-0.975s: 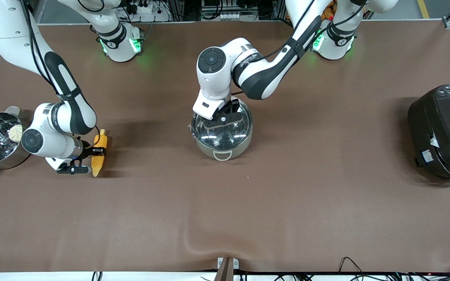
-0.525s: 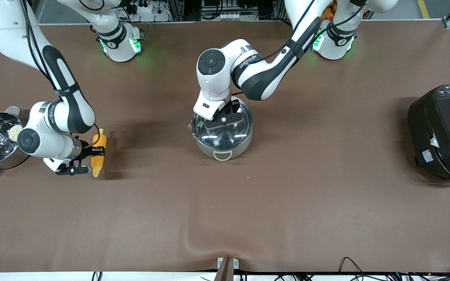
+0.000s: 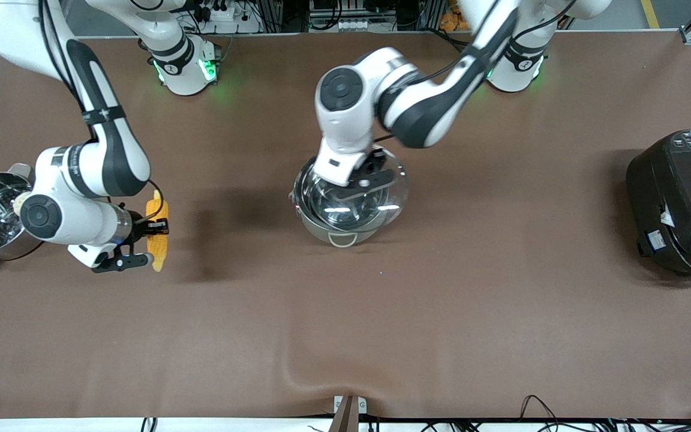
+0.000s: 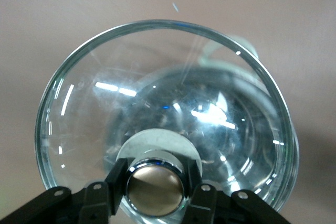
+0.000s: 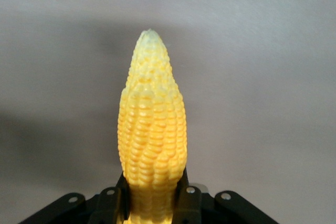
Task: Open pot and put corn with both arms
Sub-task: 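Set the lid down with the left gripper while the right gripper carries corn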
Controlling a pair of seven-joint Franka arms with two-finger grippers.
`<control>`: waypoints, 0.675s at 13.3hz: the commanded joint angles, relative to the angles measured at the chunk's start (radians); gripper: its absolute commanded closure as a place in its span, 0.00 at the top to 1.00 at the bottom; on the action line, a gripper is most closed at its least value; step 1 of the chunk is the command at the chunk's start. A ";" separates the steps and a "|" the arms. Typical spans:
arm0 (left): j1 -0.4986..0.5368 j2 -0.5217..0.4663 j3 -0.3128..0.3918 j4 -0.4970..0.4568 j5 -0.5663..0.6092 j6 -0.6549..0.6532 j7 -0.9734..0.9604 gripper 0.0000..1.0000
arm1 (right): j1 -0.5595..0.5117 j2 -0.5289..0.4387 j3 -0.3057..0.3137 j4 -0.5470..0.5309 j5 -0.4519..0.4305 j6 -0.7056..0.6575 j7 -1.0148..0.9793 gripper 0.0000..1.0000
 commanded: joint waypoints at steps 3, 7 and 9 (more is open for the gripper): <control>0.204 -0.297 -0.014 -0.226 -0.009 -0.027 0.187 0.00 | 0.102 -0.073 0.000 -0.004 0.064 -0.020 0.022 0.02; 0.443 -0.416 -0.014 -0.425 -0.039 0.027 0.472 0.00 | 0.270 -0.072 -0.003 0.063 0.077 -0.014 0.027 0.02; 0.569 -0.474 -0.014 -0.580 -0.069 0.161 0.616 0.00 | 0.350 -0.052 -0.003 0.117 0.068 -0.016 0.033 0.02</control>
